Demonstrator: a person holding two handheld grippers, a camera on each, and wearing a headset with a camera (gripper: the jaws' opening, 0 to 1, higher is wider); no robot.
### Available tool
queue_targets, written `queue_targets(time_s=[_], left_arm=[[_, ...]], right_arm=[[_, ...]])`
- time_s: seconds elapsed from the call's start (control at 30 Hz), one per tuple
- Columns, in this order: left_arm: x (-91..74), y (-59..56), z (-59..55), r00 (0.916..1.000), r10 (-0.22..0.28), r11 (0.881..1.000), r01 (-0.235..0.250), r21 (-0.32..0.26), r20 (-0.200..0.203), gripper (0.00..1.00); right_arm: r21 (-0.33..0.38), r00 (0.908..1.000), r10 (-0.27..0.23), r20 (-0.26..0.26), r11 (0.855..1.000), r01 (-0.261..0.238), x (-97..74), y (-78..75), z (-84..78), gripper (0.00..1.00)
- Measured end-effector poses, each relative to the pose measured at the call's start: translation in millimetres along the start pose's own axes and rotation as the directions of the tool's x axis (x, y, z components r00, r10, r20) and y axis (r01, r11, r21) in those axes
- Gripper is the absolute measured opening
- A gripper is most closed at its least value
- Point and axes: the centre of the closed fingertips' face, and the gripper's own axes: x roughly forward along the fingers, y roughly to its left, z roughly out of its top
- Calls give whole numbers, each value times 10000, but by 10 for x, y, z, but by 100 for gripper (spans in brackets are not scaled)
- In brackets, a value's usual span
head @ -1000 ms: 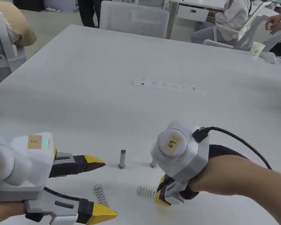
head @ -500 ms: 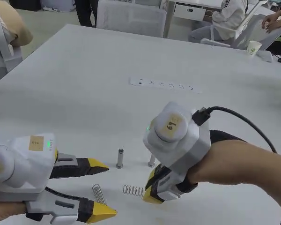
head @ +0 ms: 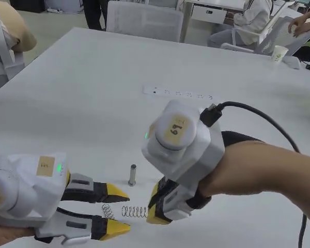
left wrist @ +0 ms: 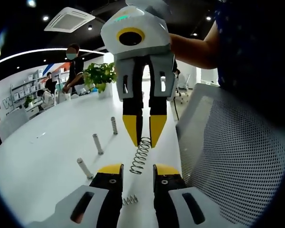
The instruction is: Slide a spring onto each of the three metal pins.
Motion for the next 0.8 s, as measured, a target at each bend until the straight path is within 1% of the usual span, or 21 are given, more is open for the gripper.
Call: queue_targets(time_s=[0.13, 0.2, 0.33, 0.47, 0.53, 0.63, 0.8], left_arm=[[0, -24, -12, 9999, -127, 9999, 127, 91, -56, 12], [5, -37, 1, 9998, -187, 9997, 187, 130, 18, 9], [19, -37, -10, 9998, -209, 9995, 210, 215, -52, 5], [30, -55, -15, 9995, -306, 9993, 309, 219, -116, 3], [29, -58, -13, 9994, -320, 9993, 322, 213, -107, 3], [24, -58, -7, 9995, -300, 9993, 301, 212, -84, 3], [13, -46, 16, 9997, -255, 9997, 255, 32, 8, 3]], right_arm=[[-70, 10000, 70, 46, 10000, -70, -8, 14, 17, 8], [-99, 9999, 99, -16, 9999, -100, -9, 16, 10, 8], [-122, 9999, 98, 24, 9999, -98, -23, 24, 21, 8], [-130, 9999, 76, 138, 9999, -74, -50, 36, 53, 8], [-136, 9997, 66, 242, 9999, -63, -61, 41, 71, 8], [-101, 9985, 33, 543, 9999, -27, -90, 33, 121, 7], [-85, 9947, -37, 1024, 10000, 46, -142, 14, 222, 7]])
